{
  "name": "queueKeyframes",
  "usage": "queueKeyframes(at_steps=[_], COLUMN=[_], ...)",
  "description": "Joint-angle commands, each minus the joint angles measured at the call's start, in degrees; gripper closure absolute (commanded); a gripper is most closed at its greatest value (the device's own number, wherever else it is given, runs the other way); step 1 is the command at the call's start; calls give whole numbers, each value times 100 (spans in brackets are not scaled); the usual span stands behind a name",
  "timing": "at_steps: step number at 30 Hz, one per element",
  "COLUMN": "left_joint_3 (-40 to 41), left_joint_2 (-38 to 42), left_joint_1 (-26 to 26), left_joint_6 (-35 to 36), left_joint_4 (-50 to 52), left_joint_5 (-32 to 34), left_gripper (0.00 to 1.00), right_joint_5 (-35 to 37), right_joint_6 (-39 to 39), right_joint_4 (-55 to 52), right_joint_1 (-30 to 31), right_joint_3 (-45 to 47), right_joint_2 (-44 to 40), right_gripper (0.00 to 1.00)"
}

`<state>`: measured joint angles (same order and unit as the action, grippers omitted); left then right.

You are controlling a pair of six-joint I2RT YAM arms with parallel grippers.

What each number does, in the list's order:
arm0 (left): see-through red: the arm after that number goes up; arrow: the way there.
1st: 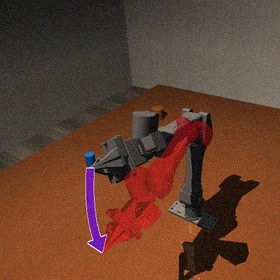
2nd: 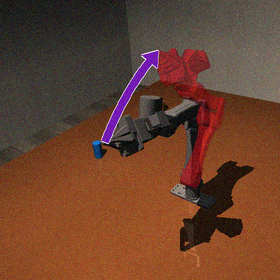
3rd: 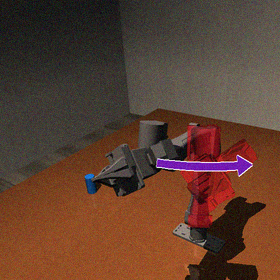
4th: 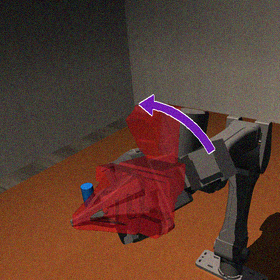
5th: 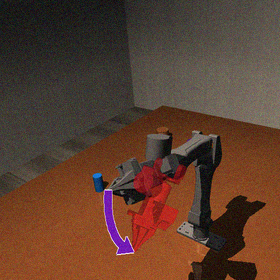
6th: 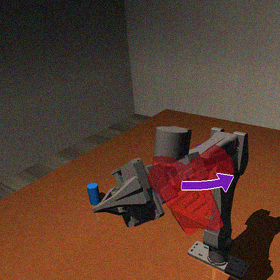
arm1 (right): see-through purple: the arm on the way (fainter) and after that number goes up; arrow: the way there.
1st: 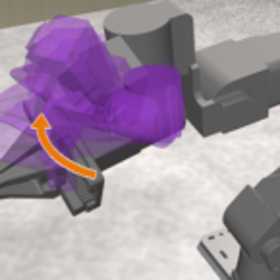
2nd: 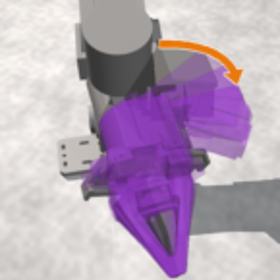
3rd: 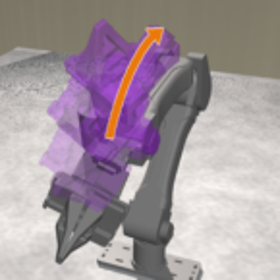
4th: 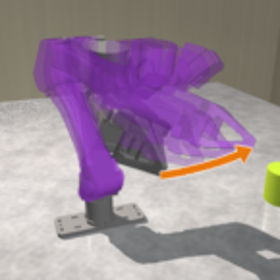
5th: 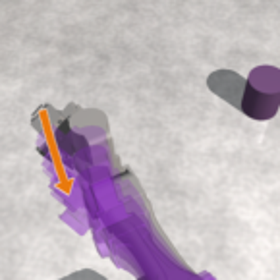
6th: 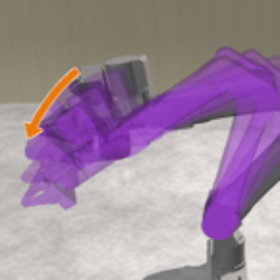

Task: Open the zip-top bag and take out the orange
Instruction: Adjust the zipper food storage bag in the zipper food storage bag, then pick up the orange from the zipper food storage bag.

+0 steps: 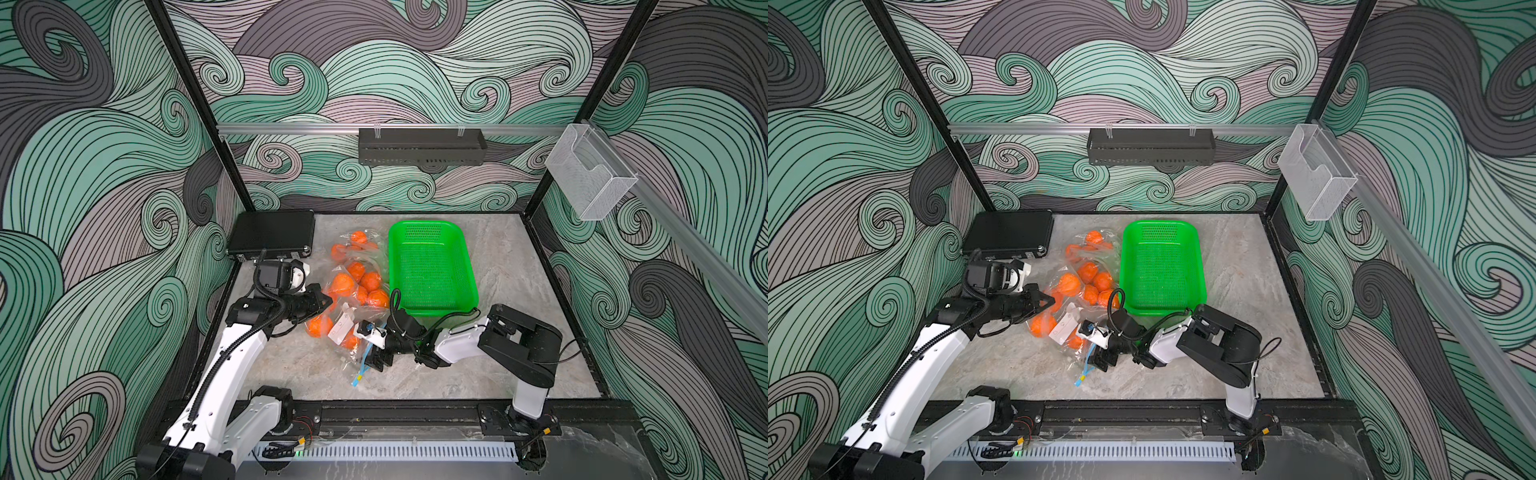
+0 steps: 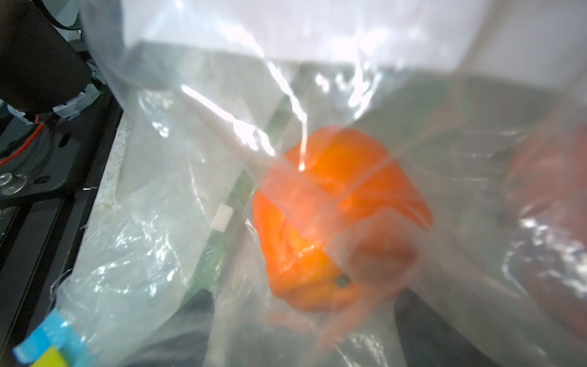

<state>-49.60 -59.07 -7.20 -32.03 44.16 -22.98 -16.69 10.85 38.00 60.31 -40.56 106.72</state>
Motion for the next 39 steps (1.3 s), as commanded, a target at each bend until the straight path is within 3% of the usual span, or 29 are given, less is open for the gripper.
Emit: queueKeyframes(at_steps=[1, 4, 10, 14, 22, 26, 31, 39], left_joint_3=[-276, -626, -682, -570, -560, -494, -491, -488], left_joint_2=[-908, -1757, -2486, -2650, -2913, -2748, -2534, -2293], left_joint_1=[-17, -8, -1, 8, 8, 11, 8, 8], left_joint_6=[332, 336, 362, 377, 408, 410, 380, 338], left_joint_4=[824, 1251, 934, 829, 756, 785, 842, 914], left_joint_5=[1465, 1607, 1480, 1607, 1153, 1281, 1529, 1819], left_gripper=[100, 100, 100, 100, 100, 100, 100, 100], right_joint_5=[199, 205, 227, 241, 202, 144, 37, -118], right_joint_6=[-113, -170, -390, -520, -523, -542, -645, -721], right_joint_4=[404, 437, 345, -23, -701, -686, -716, -1196], right_joint_1=[-20, -20, -11, 4, 126, 129, 130, 0], right_joint_3=[48, 48, -89, -365, -1111, -1123, -682, 247], right_joint_2=[15, 33, 47, 131, 532, 590, -104, -1537], right_gripper=[9, 8, 8, 7, 7, 15, 29, 35])
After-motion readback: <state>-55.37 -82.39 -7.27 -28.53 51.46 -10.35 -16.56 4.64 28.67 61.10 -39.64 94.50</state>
